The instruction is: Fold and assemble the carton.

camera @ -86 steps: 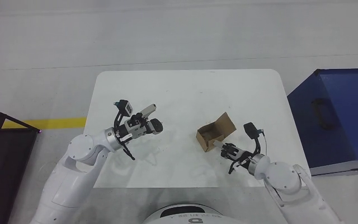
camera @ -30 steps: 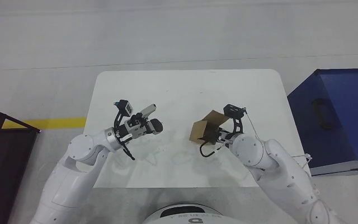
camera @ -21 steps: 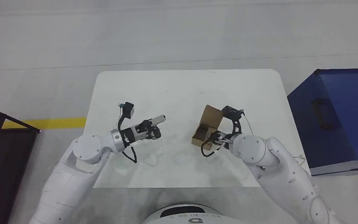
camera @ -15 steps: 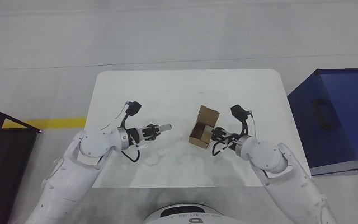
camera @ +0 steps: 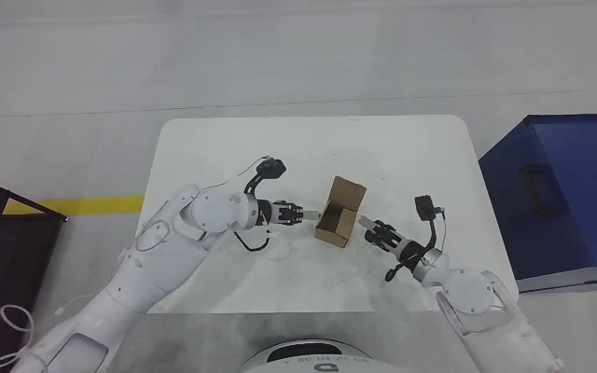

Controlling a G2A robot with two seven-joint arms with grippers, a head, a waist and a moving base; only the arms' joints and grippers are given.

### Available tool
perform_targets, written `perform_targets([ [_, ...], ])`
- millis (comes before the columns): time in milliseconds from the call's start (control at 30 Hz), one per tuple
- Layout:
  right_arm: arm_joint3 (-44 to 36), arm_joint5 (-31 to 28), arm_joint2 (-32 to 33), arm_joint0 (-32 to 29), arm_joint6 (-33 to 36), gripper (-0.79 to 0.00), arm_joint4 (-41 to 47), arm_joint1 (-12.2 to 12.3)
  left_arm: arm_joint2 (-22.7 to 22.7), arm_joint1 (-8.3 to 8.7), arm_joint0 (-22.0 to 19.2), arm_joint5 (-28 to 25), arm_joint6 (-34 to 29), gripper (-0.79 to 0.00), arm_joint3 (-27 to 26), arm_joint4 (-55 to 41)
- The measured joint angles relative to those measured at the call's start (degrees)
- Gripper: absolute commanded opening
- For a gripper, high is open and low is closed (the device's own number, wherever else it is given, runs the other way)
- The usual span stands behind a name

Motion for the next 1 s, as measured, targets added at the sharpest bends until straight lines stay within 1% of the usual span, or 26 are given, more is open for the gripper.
perform_targets([
  [33, -0.05, -0.33, -0.10, -0.11, 0.20, -0.351, -0.22, 0.00, 1.52, -0.57, -1.37, 0.14, 0.08, -0.099, 1.17, 0.52],
  [133, 0.10, -0.94, -0.40, 0.06, 0.92, -0.369, -0.67, 0.01, 4.67, -1.94, -4.04, 0.30, 0.79, -0.089, 3.82, 0.87],
  [200, 0.22, -1.22, -0.61, 0.34, 1.38, -0.369, -0.78, 0.01, 6.23, -2.71, -5.21, 0.30, 1.23, -0.102, 5.17, 0.82],
  [267, 0.30, -1.41, -0.76, 0.66, 1.78, -0.382, -0.93, 0.00, 7.84, -3.53, -6.30, 0.57, 1.60, -0.148, 6.42, 0.89],
  [333, 0.21, -1.57, -0.81, 0.90, 2.17, -0.379, -1.10, 0.00, 9.22, -4.24, -7.18, 1.05, 1.64, -0.215, 7.64, 1.10],
  [400, 0.08, -1.79, -0.82, 1.05, 2.66, -0.394, -1.23, 0.02, 10.27, -4.81, -7.75, 1.38, 1.64, -0.369, 8.44, 1.20],
  [467, 0.00, -1.93, -0.93, 1.27, 3.52, -0.397, -1.38, 0.06, 11.32, -5.43, -8.44, 1.67, 1.35, -0.480, 9.31, 1.21],
  [533, 0.12, -1.94, -1.25, 1.63, 4.43, -0.400, -1.69, 0.08, 12.07, -6.03, -9.15, 1.76, 1.28, -0.573, 10.16, 0.94],
  [567, 0.24, -1.92, -1.42, 1.82, 4.75, -0.400, -1.82, 0.08, 12.37, -6.27, -9.46, 1.82, 1.23, -0.668, 10.49, 0.89],
  [600, 0.37, -1.90, -1.57, 2.02, 5.03, -0.400, -1.90, 0.08, 12.61, -6.51, -9.75, 1.88, 1.22, -0.785, 10.79, 0.77],
  [733, 0.93, -2.20, -1.81, 2.62, 5.74, -0.397, -1.94, 0.08, 13.53, -7.47, -10.82, 2.03, 0.91, -0.785, 11.60, 0.36],
  [833, 1.11, -2.92, -1.51, 2.66, 5.96, -0.394, -1.87, 0.12, 13.71, -7.85, -11.38, 2.11, 0.58, -0.785, 11.30, 0.61],
  [933, 1.14, -3.96, -1.05, 2.50, 6.03, -0.391, -1.72, 0.17, 13.49, -7.89, -11.72, 2.45, -0.02, -0.785, 10.41, 1.77],
  [1000, 1.09, -4.55, -0.76, 2.35, 6.01, -0.363, -1.59, 0.20, 13.24, -7.79, -11.82, 2.77, -0.72, -0.785, 9.69, 2.61],
])
